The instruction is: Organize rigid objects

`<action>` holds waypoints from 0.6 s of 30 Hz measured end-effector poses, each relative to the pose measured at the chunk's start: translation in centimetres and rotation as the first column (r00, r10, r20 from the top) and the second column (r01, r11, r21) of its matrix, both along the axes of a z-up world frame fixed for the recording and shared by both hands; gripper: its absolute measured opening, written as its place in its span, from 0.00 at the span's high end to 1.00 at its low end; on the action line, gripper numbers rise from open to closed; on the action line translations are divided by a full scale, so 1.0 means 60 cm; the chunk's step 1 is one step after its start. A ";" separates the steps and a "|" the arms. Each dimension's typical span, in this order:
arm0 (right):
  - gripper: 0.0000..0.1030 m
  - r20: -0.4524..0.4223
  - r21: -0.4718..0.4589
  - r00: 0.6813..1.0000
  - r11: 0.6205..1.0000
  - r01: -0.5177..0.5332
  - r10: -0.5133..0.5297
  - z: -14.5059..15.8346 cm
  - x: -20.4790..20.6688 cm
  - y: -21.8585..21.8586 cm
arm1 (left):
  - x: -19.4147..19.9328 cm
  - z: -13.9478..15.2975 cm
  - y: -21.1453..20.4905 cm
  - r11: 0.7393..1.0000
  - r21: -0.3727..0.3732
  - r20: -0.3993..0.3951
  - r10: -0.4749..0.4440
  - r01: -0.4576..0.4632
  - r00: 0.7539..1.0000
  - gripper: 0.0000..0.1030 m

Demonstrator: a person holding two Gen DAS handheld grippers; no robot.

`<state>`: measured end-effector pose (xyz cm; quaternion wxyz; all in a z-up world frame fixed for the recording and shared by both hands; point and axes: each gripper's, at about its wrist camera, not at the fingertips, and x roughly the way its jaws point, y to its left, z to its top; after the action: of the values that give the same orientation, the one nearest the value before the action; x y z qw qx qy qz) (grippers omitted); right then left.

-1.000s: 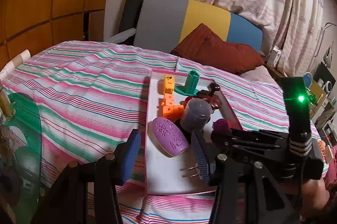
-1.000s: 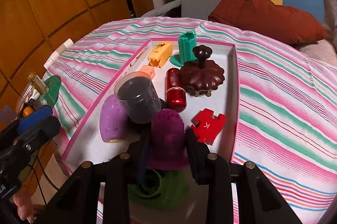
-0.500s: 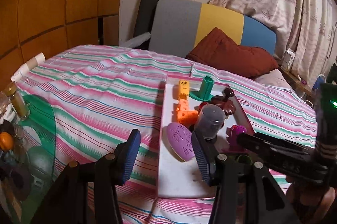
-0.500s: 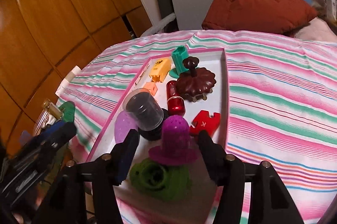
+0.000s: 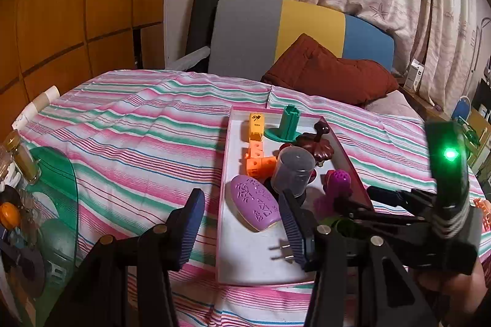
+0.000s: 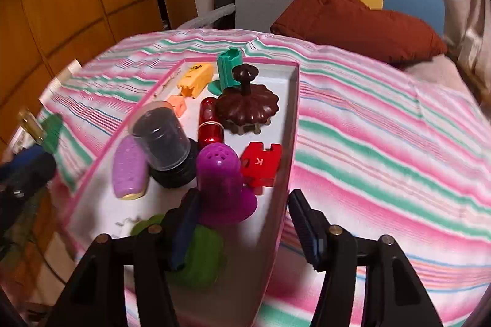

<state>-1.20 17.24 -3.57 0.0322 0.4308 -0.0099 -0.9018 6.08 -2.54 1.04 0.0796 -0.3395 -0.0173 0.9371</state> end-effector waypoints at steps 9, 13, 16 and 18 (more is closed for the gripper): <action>0.41 -0.037 -0.139 0.998 0.990 0.035 -0.041 0.028 0.032 0.029 | -0.010 -0.003 0.010 1.000 0.001 0.027 -0.006 0.006 1.000 0.51; 0.40 -0.048 -0.149 0.998 0.989 0.024 -0.031 0.045 0.041 0.018 | -0.009 -0.003 0.023 0.998 -0.058 0.023 0.009 -0.007 1.000 0.51; 0.36 -0.042 -0.085 0.998 0.996 0.033 -0.037 0.046 0.038 0.005 | -0.009 0.000 0.027 0.993 -0.115 0.013 0.029 -0.027 0.999 0.51; 0.36 -0.031 -0.026 0.998 0.998 0.050 -0.051 0.036 0.030 0.002 | -0.007 0.001 0.024 0.992 -0.120 0.009 0.035 -0.034 0.999 0.51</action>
<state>0.63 17.37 -1.39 0.0152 0.4157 -0.0318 -0.9088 5.65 -1.08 1.11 0.0429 -0.3483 0.0329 0.9358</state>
